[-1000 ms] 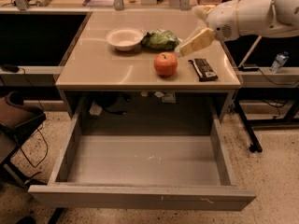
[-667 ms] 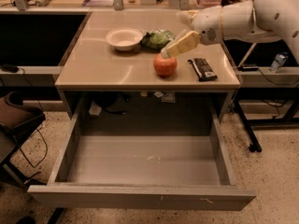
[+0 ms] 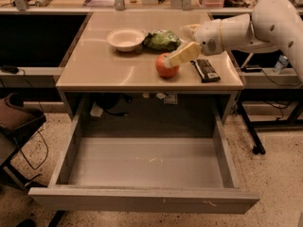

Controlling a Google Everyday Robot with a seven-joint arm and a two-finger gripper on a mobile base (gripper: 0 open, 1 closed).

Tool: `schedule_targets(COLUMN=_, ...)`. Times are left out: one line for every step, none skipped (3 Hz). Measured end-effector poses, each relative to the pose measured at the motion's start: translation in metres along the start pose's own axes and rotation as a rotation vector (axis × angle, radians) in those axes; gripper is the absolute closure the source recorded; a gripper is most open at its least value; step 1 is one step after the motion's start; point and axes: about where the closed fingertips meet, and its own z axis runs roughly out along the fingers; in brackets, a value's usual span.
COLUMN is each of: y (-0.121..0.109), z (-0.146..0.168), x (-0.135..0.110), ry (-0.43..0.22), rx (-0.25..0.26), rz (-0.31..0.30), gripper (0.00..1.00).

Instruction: Place apple into top drawer

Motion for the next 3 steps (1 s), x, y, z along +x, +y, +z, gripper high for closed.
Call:
schedule_targets(y=-0.014, z=0.004, x=0.045, ry=0.066, rx=0.019, rz=0.089, gripper=0.00)
schedule_targets(y=-0.025, z=0.011, x=0.069, ry=0.102, rx=0.029, rz=0.127, gripper=0.00)
schedule_targets(y=-0.025, z=0.011, x=0.069, ry=0.102, rx=0.029, rz=0.128, gripper=0.00)
